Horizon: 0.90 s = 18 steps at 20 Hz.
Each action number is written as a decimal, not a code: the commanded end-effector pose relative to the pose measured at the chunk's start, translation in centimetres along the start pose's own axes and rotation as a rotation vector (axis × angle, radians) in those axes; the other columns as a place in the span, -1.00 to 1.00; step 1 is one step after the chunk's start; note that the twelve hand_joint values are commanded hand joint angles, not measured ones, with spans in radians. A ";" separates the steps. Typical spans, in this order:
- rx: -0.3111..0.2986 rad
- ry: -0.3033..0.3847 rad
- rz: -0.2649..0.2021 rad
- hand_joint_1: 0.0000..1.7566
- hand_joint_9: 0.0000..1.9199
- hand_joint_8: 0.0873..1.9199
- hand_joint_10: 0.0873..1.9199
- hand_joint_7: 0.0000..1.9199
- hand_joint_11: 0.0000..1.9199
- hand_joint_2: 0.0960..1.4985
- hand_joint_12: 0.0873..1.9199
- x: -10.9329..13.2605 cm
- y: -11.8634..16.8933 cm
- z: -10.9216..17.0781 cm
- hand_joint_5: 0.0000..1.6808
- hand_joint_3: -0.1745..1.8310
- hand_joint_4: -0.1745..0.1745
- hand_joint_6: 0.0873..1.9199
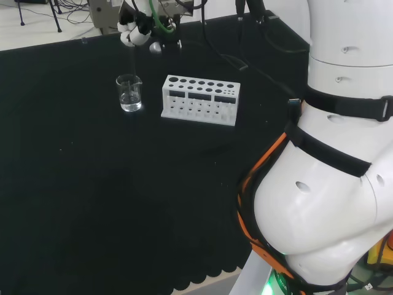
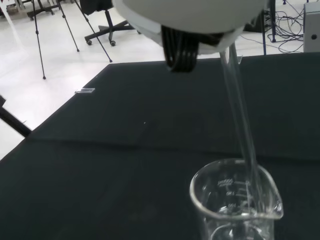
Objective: Stir in the beaker to the left of the white test tube rack with the glass rod.
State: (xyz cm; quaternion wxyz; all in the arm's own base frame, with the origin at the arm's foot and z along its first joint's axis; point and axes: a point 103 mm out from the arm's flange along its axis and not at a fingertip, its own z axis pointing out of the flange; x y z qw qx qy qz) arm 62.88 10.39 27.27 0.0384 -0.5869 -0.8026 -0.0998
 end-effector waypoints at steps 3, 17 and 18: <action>-0.001 0.010 -0.047 0.51 0.68 0.01 -0.23 0.31 0.70 -0.23 -0.21 3.6 -0.2 0.4 0.45 -0.08 -1.00 -0.51; -0.033 -0.012 -0.047 0.51 0.68 0.00 -0.23 0.31 0.70 -0.24 -0.21 3.2 -0.7 -0.8 0.45 -0.07 -1.00 -0.52; -0.033 -0.011 -0.048 0.51 0.68 0.00 -0.23 0.31 0.70 -0.24 -0.21 3.2 -0.7 -0.8 0.45 -0.07 -1.00 -0.52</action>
